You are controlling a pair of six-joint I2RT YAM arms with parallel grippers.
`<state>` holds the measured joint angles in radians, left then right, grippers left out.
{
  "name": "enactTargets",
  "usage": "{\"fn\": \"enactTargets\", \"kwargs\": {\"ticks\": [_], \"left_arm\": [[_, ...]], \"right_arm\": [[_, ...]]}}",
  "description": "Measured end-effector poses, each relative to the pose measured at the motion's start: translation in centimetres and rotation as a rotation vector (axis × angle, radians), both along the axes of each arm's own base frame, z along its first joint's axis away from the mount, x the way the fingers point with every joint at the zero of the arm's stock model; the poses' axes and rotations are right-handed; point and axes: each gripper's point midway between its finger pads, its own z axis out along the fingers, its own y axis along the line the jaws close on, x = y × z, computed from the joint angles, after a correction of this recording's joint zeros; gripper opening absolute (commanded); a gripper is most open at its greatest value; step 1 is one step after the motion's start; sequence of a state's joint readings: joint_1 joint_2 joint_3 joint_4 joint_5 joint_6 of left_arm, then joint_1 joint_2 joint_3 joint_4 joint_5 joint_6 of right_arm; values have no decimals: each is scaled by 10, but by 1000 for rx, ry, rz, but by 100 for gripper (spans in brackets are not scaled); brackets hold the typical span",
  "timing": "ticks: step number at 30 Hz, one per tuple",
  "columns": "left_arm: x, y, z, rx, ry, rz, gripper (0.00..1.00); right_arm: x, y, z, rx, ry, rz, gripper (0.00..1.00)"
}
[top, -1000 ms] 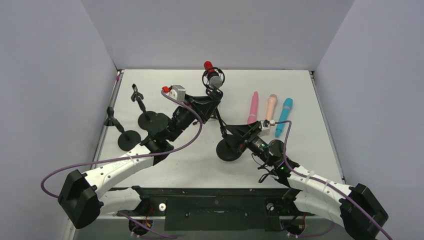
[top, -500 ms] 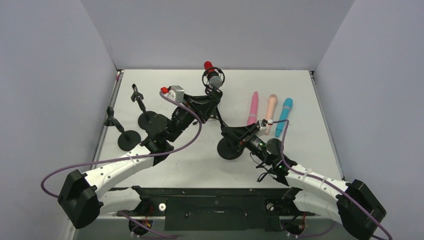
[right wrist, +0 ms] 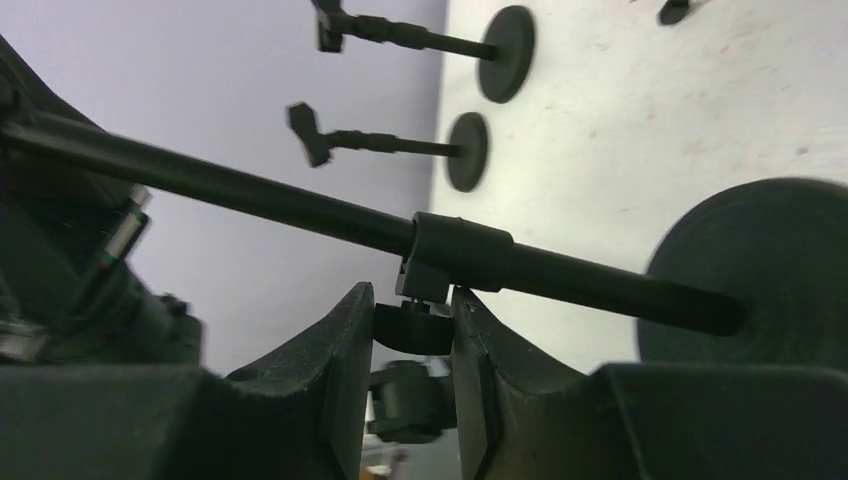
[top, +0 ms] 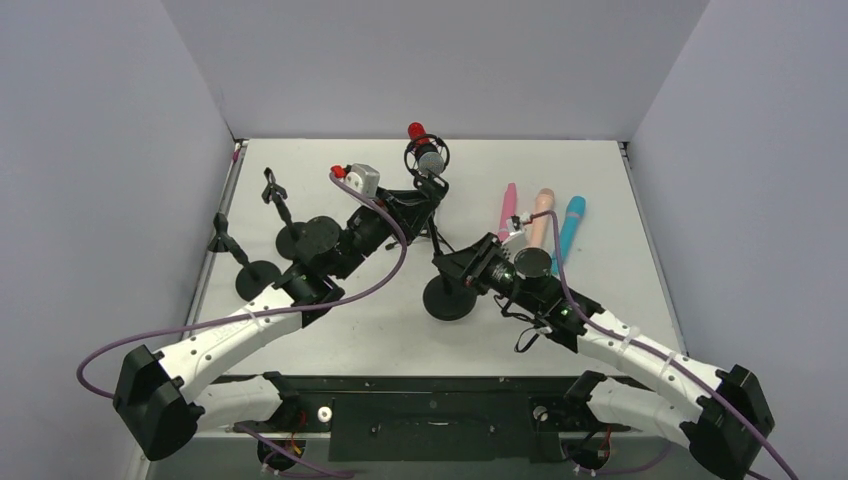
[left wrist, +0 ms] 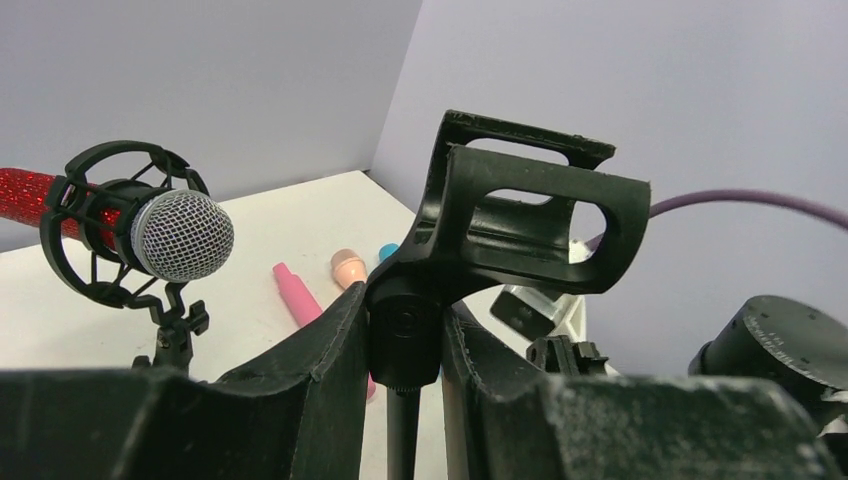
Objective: Remove the microphone from the stand
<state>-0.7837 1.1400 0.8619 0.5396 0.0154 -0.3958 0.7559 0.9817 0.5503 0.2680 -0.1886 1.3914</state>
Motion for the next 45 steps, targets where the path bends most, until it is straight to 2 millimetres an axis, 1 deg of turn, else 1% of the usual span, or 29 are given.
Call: {"fn": "enactTargets", "kwargs": {"ticks": [5,7,9,14,19,20,21,22,23,24,26,28,30,32,36,38,39,41,45], "left_arm": [[-1,0,4,36,8,-5,0],[-2,0,2,57,19,-8,0],[-2,-1,-5,83,39,-11,0],[-3,-1,-28,156,99,-17,0],[-6,-2,-40,189,131,-30,0],[-7,-3,-41,191,134,-33,0],[-8,-3,-41,191,136,-37,0],[-8,-4,-41,190,136,-38,0],[-8,-4,-41,189,136,-39,0],[-8,-4,-40,186,134,-38,0],[-7,-3,-41,192,131,-35,0],[-6,-2,-44,205,127,-25,0],[-4,0,-47,219,119,-13,0],[-3,1,-52,235,109,-6,0],[-1,3,-73,265,88,13,0],[-1,4,-83,279,74,27,0],[-2,4,-83,267,52,34,0],[-5,2,-81,247,9,39,0],[-11,-1,-80,227,-55,51,0]], "right_arm": [[-5,4,4,-327,-161,42,0],[-6,6,1,-457,-231,52,0],[-9,7,-6,-585,-300,69,0],[-15,8,-26,-885,-472,101,0],[-21,9,-34,-1121,-643,107,0],[-21,8,-34,-1158,-672,106,6],[-21,8,-34,-1186,-697,102,14],[-22,8,-33,-1207,-720,102,33],[-22,8,-32,-1222,-738,101,40],[-21,7,-32,-1229,-747,99,52],[-20,3,-32,-1241,-770,97,59],[-20,-3,-29,-1221,-776,97,62],[-18,-12,-21,-1164,-772,88,64],[-13,-24,-8,-1085,-755,58,64],[-6,-48,20,-939,-722,-23,65],[-7,-57,32,-871,-711,-49,65],[-7,-61,37,-841,-702,-62,65],[-8,-69,42,-789,-681,-79,66],[-3,-87,40,-741,-624,-118,66]]}}
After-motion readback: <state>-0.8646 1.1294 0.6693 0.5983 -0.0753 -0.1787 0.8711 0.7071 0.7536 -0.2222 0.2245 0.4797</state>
